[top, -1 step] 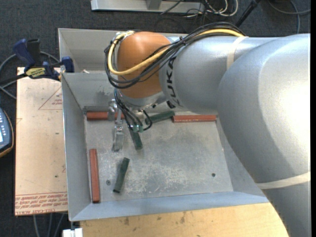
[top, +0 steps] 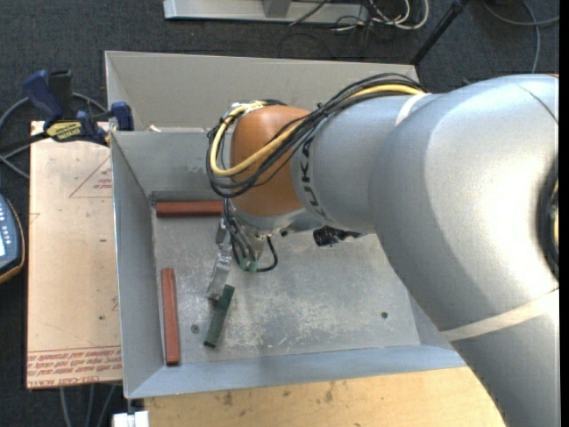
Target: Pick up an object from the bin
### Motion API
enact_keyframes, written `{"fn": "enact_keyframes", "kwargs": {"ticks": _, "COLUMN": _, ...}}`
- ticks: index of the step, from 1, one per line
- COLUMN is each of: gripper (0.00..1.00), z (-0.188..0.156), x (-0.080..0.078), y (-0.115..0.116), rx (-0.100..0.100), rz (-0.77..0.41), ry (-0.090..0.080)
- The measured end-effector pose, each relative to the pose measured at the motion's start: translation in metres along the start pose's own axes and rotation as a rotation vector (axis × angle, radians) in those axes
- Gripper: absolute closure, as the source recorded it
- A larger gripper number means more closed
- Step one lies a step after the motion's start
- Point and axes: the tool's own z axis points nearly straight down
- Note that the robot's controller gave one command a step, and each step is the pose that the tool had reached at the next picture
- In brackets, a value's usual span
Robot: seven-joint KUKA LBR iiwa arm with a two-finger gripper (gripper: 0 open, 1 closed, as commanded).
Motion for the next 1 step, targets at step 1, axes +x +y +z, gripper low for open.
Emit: {"fn": "enact_keyframes", "kwargs": {"ticks": 1, "gripper": 0.0, "z": -0.0019, "x": -0.0096, "y": -0.0781, "rx": 0.001, "rz": 0.055, "ry": -0.003}}
